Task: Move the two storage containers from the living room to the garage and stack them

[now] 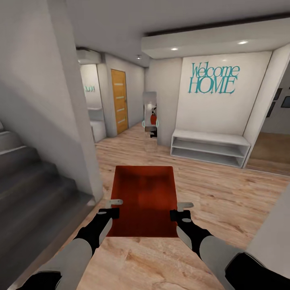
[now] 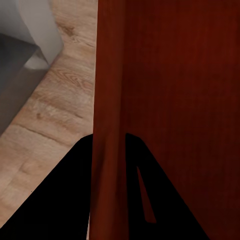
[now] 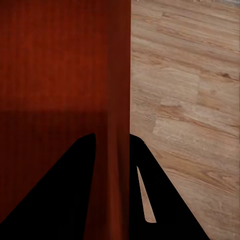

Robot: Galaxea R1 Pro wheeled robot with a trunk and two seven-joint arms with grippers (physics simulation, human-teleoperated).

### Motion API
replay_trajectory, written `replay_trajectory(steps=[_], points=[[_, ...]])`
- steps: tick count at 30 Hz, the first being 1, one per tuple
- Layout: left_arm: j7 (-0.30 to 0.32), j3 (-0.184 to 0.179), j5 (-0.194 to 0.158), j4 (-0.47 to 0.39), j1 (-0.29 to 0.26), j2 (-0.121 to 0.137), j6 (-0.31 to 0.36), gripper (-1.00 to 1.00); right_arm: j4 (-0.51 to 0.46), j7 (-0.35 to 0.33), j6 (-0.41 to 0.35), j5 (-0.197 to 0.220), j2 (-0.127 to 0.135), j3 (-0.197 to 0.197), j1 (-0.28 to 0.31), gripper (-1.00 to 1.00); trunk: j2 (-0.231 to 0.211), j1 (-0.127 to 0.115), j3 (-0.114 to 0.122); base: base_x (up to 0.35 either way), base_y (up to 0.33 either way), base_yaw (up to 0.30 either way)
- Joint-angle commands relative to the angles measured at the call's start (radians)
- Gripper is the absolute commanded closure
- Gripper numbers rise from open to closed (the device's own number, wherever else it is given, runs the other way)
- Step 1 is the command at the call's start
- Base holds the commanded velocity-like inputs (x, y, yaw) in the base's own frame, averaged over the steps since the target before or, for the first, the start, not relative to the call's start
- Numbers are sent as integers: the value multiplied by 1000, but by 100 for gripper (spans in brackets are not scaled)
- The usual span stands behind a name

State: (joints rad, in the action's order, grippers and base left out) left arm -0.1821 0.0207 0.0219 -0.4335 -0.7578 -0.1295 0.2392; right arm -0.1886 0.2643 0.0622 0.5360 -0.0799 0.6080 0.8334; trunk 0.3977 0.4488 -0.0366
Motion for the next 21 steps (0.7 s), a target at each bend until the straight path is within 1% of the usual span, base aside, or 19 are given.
replay_trajectory(steps=[1, 21], points=[[-7, -5, 3, 15, 0, 1, 6, 100, -3, 0, 34, -4, 0, -7, 2, 100, 2, 1, -2, 322, 0, 0], [-7, -5, 3, 15, 0, 1, 6, 100, -3, 0, 34, -4, 0, -7, 2, 100, 2, 1, -2, 322, 0, 0]])
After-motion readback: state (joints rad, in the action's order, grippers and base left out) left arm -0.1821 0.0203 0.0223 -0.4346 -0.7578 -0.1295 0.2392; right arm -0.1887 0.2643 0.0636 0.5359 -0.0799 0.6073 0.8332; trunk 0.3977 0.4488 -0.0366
